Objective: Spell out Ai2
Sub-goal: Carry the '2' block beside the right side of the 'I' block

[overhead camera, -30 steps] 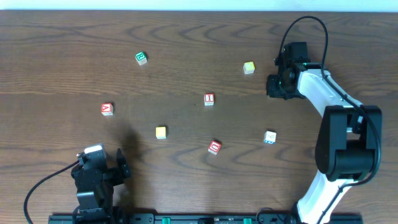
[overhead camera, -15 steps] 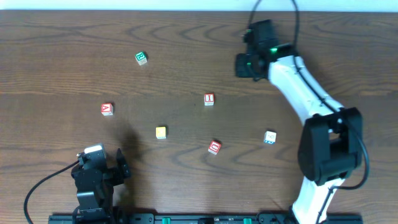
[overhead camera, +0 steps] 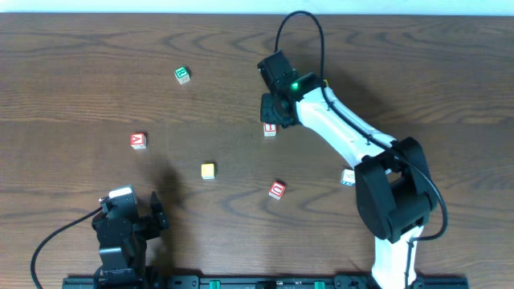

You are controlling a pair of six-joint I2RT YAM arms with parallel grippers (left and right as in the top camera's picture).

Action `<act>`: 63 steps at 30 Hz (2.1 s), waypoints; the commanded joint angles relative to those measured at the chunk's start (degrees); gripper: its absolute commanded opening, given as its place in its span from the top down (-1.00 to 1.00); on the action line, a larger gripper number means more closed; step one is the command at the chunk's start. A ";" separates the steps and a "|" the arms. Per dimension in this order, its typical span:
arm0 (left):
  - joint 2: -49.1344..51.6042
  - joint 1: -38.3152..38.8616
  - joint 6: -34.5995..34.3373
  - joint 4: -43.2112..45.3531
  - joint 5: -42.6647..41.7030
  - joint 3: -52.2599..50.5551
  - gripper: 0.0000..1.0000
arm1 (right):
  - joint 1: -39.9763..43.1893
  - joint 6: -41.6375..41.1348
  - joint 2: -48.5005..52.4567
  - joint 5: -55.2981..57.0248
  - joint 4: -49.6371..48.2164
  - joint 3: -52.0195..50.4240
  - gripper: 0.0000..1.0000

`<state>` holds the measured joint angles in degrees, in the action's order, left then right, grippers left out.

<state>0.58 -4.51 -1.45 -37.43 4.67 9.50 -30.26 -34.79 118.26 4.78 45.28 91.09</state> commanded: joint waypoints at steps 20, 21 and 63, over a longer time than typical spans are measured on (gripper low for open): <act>-0.33 -0.35 0.20 -0.09 0.33 -0.48 -0.91 | 0.11 6.58 2.95 4.81 2.73 0.68 0.97; -0.33 -0.35 0.20 -0.09 0.33 -0.48 -0.91 | 0.24 6.58 3.28 4.83 2.67 0.68 0.98; -0.33 -0.35 0.20 -0.09 0.33 -0.48 -0.91 | 1.09 6.12 3.54 -0.31 1.99 0.68 0.55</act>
<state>0.58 -4.51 -1.45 -37.43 4.67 9.50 -29.39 -29.06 121.45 4.51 47.29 91.09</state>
